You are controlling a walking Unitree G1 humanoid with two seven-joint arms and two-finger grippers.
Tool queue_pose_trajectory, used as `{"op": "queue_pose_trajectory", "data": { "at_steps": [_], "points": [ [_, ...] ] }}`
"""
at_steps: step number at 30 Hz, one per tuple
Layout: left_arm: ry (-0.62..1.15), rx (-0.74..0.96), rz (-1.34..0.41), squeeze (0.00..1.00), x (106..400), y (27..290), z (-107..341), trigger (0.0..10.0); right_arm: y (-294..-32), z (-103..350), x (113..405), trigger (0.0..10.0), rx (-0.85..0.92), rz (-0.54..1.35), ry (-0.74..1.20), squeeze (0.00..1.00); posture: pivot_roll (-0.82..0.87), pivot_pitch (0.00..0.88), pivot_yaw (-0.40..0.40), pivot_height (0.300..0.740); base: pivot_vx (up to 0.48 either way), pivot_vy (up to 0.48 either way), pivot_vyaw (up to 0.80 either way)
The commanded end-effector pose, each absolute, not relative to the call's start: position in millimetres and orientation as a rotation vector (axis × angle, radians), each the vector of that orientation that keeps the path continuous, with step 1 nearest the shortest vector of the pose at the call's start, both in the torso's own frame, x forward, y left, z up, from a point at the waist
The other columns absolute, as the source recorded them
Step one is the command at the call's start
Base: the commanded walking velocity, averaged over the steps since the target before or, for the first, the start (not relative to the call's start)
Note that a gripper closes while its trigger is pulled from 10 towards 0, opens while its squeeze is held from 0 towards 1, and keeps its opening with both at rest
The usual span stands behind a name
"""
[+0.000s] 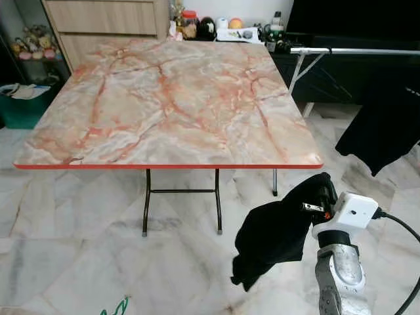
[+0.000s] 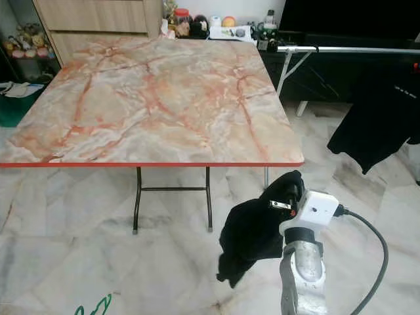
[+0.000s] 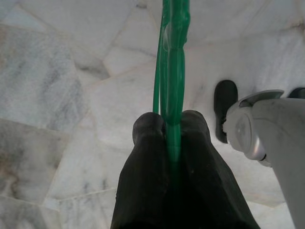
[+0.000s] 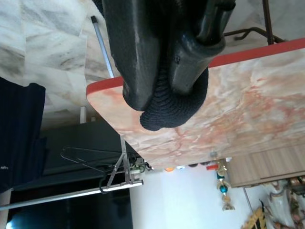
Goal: Hang hanger
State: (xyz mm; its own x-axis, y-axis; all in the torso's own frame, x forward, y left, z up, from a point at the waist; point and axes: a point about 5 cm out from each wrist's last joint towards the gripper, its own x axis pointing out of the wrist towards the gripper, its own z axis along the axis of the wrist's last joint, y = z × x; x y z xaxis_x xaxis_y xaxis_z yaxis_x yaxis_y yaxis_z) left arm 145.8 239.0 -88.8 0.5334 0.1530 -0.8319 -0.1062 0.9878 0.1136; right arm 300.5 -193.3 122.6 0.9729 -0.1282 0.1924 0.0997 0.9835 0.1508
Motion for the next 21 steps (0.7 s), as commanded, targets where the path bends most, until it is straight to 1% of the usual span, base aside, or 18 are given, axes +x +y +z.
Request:
{"op": "queue_pose_trajectory", "data": {
  "at_steps": [1,8,10,13,19,21],
  "points": [
    [1.017,0.045,0.147,0.00,139,238,-92,10.0,-197,129,300,10.0,0.130,-0.125,-0.242,0.00,-0.02,0.091,-0.008,0.740,0.337,0.000,0.00],
    [1.012,0.041,0.139,0.00,140,236,-91,10.0,-196,133,300,10.0,0.078,-0.103,-0.262,0.00,-0.02,0.092,-0.007,0.740,0.376,0.000,0.00],
    [1.012,0.043,0.139,0.00,141,236,-91,10.0,-195,134,300,10.0,0.075,-0.103,-0.265,0.00,-0.02,0.095,-0.007,0.740,0.431,0.000,0.45],
    [1.012,0.043,0.139,0.00,141,236,-91,10.0,-195,133,301,10.0,0.060,-0.099,-0.257,0.00,-0.02,0.099,-0.007,0.740,0.356,0.000,0.80],
    [1.015,0.040,0.138,0.00,140,236,-92,10.0,-192,137,302,10.0,0.059,-0.079,-0.267,0.00,-0.02,0.103,-0.006,0.740,0.316,0.000,0.00],
    [1.016,0.039,0.138,0.00,140,235,-92,10.0,-184,151,305,10.0,0.025,-0.025,-0.316,0.00,-0.02,0.105,-0.006,0.740,0.317,0.000,0.00]
  ]
}}
